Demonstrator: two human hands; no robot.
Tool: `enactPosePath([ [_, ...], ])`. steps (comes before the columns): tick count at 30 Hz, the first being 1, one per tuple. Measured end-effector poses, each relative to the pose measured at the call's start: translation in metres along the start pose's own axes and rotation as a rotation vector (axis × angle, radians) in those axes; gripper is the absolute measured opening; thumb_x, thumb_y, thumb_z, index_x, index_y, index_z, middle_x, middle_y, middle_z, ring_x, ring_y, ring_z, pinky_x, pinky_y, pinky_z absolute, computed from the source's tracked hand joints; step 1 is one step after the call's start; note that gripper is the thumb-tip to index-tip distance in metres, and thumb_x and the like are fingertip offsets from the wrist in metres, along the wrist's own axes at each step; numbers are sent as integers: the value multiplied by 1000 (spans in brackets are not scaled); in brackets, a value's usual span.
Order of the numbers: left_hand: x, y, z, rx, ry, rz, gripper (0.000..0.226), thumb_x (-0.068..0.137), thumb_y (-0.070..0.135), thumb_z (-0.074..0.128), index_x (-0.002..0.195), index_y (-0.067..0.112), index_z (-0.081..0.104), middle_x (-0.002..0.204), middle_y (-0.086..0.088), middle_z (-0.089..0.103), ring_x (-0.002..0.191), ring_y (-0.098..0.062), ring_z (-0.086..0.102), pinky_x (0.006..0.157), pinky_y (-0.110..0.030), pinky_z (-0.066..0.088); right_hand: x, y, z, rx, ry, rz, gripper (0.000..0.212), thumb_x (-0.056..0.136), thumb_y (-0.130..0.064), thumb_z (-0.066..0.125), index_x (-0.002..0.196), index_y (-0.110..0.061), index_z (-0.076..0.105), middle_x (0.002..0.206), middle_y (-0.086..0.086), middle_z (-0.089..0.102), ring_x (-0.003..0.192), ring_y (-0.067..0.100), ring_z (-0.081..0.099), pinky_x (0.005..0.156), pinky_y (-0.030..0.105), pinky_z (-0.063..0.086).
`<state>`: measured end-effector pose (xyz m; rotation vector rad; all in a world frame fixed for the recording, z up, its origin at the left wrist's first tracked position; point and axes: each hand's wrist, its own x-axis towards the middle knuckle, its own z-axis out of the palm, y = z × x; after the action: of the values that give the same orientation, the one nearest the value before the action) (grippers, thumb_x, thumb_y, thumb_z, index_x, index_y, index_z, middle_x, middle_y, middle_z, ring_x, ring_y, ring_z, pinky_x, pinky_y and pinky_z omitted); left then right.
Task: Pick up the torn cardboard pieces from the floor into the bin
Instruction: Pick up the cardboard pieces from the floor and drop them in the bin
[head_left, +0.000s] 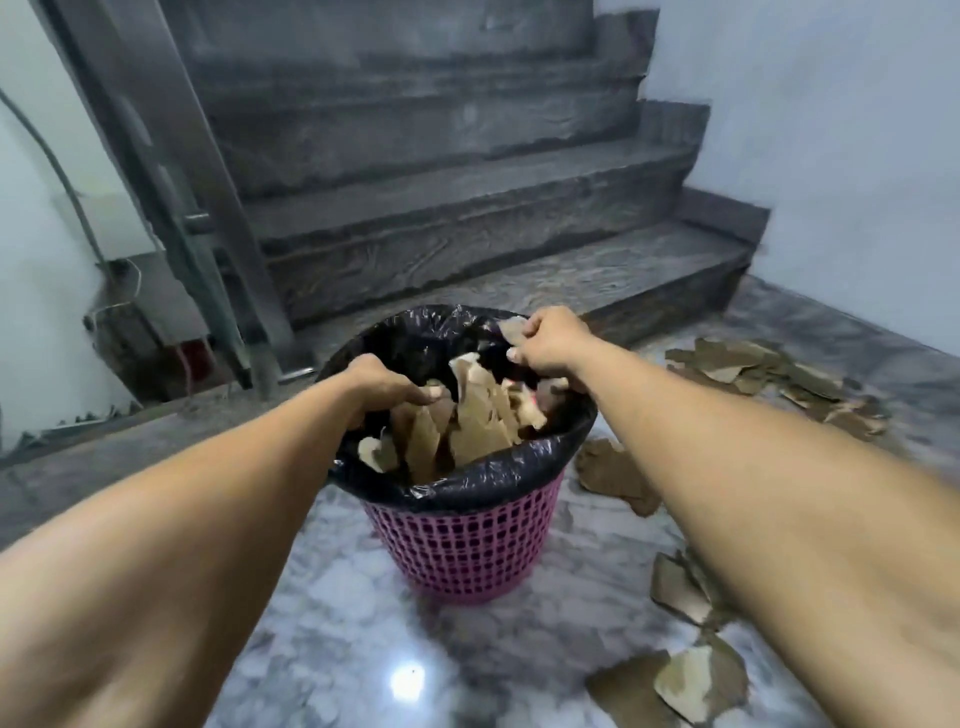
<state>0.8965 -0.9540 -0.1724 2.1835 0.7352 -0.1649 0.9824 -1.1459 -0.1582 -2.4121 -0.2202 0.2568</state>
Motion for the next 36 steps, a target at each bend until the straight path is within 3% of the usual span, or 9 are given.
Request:
enactPosePath([
  [2, 1, -3, 6, 7, -21, 8, 61, 65, 37, 87, 107, 2, 61, 105, -11, 63, 78, -21, 58, 52, -27, 42, -4, 11, 1, 80, 25, 29, 14, 88, -16, 67, 99, -9, 67, 112, 15, 66, 103, 27, 61, 94, 39, 52],
  [4, 3, 0, 15, 25, -24, 30, 54, 66, 36, 86, 103, 5, 61, 102, -10, 63, 83, -22, 58, 63, -30, 47, -8, 23, -4, 268, 28, 84, 11, 87, -4, 63, 82, -13, 62, 96, 15, 67, 82, 28, 64, 79, 48, 59],
  [7, -1, 16, 28, 12, -51, 76, 39, 70, 33, 84, 92, 12, 60, 94, -8, 63, 87, -23, 58, 70, -35, 49, -15, 40, -24, 426, 15, 103, 20, 91, 2, 55, 78, -14, 55, 76, 7, 61, 67, 23, 62, 60, 37, 59],
  [12, -23, 68, 63, -9, -67, 241, 28, 75, 28, 81, 77, 19, 55, 83, -4, 62, 83, -21, 62, 80, -40, 56, -40, 79, -74, 425, 10, 130, 12, 89, -1, 63, 82, -10, 60, 80, 10, 63, 69, 21, 66, 66, 38, 58],
  [20, -76, 129, 164, 14, -224, 493, 26, 78, 24, 78, 86, 5, 64, 65, -12, 66, 45, -14, 61, 44, -24, 50, -95, 204, -116, 258, 10, 352, 8, 89, -9, 67, 95, -5, 66, 86, 15, 63, 76, 23, 62, 65, 36, 57],
  [23, -84, 121, 216, 135, -392, 492, 27, 79, 21, 77, 90, 0, 65, 71, -16, 65, 56, -23, 64, 56, -34, 58, -111, 257, -107, 203, -13, 468, 21, 86, -7, 69, 105, 1, 66, 91, 15, 66, 77, 24, 64, 67, 38, 59],
  [26, -78, 92, 265, 342, -541, 439, 31, 73, 26, 82, 88, 6, 63, 75, -10, 64, 66, -21, 61, 60, -33, 54, -122, 299, -85, 180, -75, 542, 12, 87, -10, 69, 94, -2, 64, 104, 17, 69, 83, 24, 67, 66, 35, 56],
  [30, -72, 39, 325, 686, -548, 383, 59, 70, 44, 80, 113, 8, 63, 112, -8, 63, 103, -24, 60, 84, -32, 50, -117, 341, -46, 126, -117, 574, 16, 87, -18, 71, 86, -8, 59, 99, 16, 68, 89, 27, 70, 66, 36, 55],
  [36, -72, -52, 392, 797, -538, 152, 88, 64, 63, 69, 128, 15, 35, 130, -10, 30, 124, -30, 31, 100, -46, 41, -89, 374, 12, -86, -174, 510, 55, 79, -31, 77, 124, -6, 60, 125, 14, 62, 112, 31, 59, 91, 34, 50],
])
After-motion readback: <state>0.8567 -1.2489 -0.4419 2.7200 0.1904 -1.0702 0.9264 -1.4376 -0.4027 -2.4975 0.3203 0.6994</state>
